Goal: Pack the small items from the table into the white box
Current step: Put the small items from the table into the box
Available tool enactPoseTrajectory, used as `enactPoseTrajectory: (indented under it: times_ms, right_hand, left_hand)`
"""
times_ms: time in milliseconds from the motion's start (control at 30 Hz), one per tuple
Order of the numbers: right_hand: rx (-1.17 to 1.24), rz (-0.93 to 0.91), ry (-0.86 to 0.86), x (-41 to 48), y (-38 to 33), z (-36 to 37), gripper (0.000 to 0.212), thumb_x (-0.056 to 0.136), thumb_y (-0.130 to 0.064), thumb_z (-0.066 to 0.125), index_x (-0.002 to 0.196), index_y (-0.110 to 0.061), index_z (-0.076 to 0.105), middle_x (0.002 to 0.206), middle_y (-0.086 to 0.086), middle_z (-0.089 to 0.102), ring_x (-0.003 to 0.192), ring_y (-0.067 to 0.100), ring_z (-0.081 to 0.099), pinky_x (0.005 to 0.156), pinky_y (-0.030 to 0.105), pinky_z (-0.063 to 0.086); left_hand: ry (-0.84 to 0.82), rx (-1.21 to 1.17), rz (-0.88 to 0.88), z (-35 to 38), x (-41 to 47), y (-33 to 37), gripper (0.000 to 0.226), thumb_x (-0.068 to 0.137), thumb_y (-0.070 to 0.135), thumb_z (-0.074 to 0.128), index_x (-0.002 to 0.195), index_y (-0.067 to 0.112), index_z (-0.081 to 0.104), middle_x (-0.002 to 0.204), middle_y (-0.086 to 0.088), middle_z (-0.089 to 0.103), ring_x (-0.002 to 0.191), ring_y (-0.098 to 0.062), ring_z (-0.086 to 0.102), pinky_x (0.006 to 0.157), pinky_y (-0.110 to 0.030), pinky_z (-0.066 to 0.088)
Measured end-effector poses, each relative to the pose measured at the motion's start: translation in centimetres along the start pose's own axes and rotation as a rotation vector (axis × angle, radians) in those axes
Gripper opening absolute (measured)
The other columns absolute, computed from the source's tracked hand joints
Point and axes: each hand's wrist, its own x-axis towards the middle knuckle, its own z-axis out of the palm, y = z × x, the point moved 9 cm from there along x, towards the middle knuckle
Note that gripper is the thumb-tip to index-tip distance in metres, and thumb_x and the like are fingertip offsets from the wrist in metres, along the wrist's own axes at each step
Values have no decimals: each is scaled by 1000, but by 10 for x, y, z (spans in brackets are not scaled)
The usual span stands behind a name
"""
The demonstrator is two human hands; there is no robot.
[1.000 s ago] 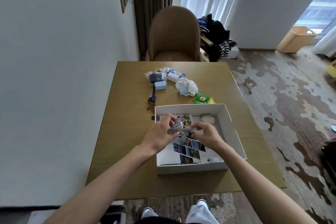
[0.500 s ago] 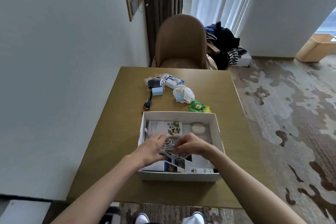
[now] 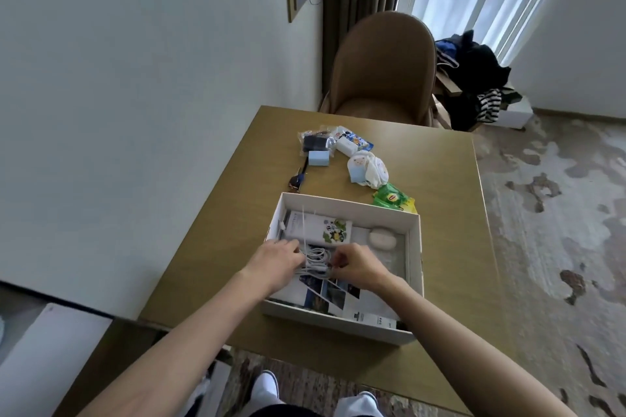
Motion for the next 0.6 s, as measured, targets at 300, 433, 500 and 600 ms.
enactPoseTrajectory:
  times_ms: [300,433,500,600]
  right_hand:
    - [210,-113,119,16,-25,-83,9,91,-18,66,96,-15,72,89,-3,72,81,10,68,70,22,56]
    - [254,-143,194,37,-39,-113,9,92,-18,64,98,-15,70,85,-8,69,78,6,67,64,18,54]
    - [244,-125,217,53,-39,-121,10,92,-18,65,99,-14,70,85,-10,68,81,5,65,70,20,54]
    - [220,-70,198,84,-35,-122,10,92,-17,64,101,-16,69,89,-10,66,85,6,64,74,22,53]
  left_hand:
    - [298,-375,-180,-54,12,-43,15,93,19,49,90,23,64,91,11,61,75,-1,55,58,-14,45]
    - [435,-639,-368,-60,28,-91,17,90,11,52,83,21,64,83,10,58,66,0,52,51,-11,33]
    - [460,-723,-433,-56,41,-116,18,90,10,51,83,21,63,84,7,61,67,-1,55,52,-12,36]
    - [385,-787,-506,-38,66,-149,15,91,11,51,89,21,62,90,4,63,76,-8,58,60,-19,46]
